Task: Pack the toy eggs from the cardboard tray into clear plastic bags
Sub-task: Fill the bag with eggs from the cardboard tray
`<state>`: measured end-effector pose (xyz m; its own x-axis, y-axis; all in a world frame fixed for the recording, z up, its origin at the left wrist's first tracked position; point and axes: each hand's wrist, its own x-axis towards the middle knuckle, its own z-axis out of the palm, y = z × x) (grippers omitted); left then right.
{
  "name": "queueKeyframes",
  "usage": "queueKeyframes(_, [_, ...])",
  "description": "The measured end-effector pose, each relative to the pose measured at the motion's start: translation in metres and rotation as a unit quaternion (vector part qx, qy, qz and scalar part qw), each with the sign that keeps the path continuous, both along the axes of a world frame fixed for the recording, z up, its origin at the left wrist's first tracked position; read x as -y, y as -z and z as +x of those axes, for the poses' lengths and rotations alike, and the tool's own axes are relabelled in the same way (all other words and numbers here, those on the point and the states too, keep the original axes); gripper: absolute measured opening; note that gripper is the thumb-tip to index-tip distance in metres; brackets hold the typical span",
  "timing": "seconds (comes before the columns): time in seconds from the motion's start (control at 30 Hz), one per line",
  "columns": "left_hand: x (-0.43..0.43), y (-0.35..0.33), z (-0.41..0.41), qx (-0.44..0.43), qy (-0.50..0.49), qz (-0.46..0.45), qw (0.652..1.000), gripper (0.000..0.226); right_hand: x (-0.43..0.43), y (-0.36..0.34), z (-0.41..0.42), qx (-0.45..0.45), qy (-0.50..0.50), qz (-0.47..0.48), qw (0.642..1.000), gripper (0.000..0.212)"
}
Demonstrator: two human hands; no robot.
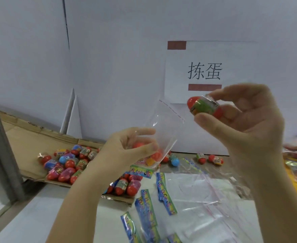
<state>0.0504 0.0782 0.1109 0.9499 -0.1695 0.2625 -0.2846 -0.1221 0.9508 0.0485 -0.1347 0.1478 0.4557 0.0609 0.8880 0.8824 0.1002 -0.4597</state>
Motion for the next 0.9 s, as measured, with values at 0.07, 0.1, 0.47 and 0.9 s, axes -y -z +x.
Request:
queueKeyframes(0.07, [0.002,0.002,0.001,0.009,0.011,0.018,1.000,0.047,-0.002,-0.002,-0.006,-0.002,0.040,-0.028,0.999,0.031])
queueKeyframes(0.1, [0.003,0.003,0.001,0.013,0.017,0.028,0.999,0.046,-0.001,-0.002,-0.007,-0.008,0.061,-0.047,0.997,0.026])
queueKeyframes(0.47, [0.011,0.005,0.000,0.006,0.100,0.048,0.994,0.044,0.013,-0.004,-0.012,-0.008,0.188,-0.218,0.957,0.056])
queueKeyframes(0.9, [0.020,0.005,-0.001,0.011,0.153,0.033,0.988,0.030,0.002,0.001,-0.012,-0.092,0.234,-0.268,0.930,0.058])
